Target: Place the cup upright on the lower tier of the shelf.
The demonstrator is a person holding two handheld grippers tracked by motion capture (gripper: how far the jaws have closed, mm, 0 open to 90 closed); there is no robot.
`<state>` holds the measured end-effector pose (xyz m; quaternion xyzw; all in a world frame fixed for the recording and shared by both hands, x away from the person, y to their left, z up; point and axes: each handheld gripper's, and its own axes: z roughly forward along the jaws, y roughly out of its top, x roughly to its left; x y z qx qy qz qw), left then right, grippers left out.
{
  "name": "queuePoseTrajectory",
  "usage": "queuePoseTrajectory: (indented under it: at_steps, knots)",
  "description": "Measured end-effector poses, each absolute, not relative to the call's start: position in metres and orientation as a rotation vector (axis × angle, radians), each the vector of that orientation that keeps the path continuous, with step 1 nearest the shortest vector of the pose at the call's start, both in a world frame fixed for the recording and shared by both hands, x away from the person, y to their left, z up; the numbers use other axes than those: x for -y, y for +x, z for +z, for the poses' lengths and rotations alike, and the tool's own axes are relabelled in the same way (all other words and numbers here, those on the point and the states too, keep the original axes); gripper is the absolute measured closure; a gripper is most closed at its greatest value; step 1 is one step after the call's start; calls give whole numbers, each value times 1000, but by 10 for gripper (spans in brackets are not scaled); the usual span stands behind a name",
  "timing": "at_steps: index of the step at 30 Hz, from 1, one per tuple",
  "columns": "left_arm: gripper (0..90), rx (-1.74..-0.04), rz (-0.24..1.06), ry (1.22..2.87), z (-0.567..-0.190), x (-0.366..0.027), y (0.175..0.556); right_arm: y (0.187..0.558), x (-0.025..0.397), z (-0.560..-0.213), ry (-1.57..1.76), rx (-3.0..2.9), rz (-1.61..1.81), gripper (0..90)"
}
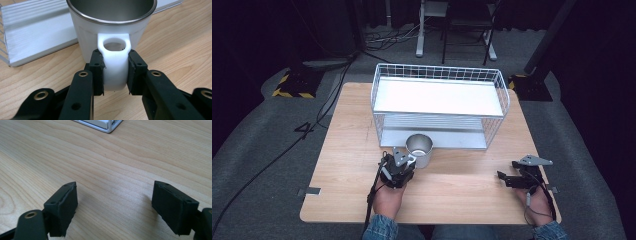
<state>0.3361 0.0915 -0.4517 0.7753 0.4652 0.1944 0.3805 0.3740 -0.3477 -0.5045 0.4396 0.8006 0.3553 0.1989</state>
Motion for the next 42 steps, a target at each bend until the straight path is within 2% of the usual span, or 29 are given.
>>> queuePoseTrajectory:
  at_steps: [12,19,29,42]
  knots:
    - [716,-1171,538,1963,-451,-90,334,374,348,-504,1229,-2239,994,210]
    - [716,-1165,564,1899,-437,-95,334,374,348,-504,1230,-2239,994,209]
    - [716,-1209,611,1850,-417,-99,353,374,348,-504,1229,-2239,994,209]
    - [716,-1320,640,1757,-411,-112,381,374,348,-504,1228,-2241,995,210]
